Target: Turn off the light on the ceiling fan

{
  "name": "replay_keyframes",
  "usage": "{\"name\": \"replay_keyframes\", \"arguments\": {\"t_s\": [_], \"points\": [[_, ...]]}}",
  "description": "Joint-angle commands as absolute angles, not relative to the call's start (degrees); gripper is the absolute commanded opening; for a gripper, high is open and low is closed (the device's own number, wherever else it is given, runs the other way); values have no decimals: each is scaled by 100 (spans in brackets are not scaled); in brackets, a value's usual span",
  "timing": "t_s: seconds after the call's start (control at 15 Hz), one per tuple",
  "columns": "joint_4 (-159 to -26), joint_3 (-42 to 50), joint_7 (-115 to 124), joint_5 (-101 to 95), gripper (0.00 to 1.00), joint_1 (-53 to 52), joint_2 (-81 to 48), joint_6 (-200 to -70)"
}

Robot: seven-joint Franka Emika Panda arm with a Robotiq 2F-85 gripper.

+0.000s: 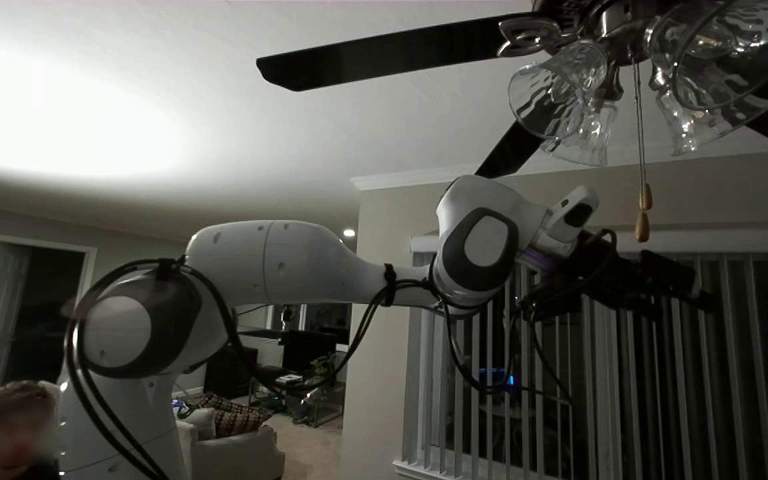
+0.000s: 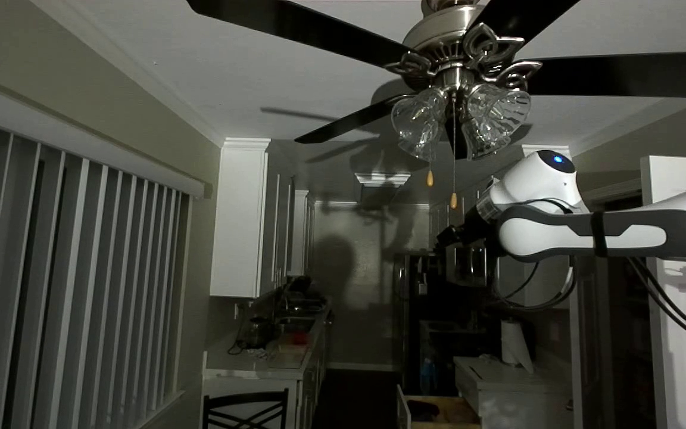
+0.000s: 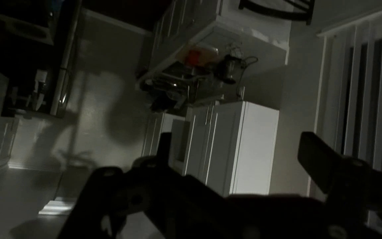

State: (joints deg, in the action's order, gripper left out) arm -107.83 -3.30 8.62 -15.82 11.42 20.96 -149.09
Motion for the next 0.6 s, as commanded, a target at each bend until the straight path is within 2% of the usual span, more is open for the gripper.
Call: {"name": "replay_keyframes", "arguments": {"t_s": [0.0,0.53], "points": [[-10831,-254,666,-1776,100,1075,2118,-14369],[-10800,-226,851,-1711,100,1013,2079,-14363]]}}
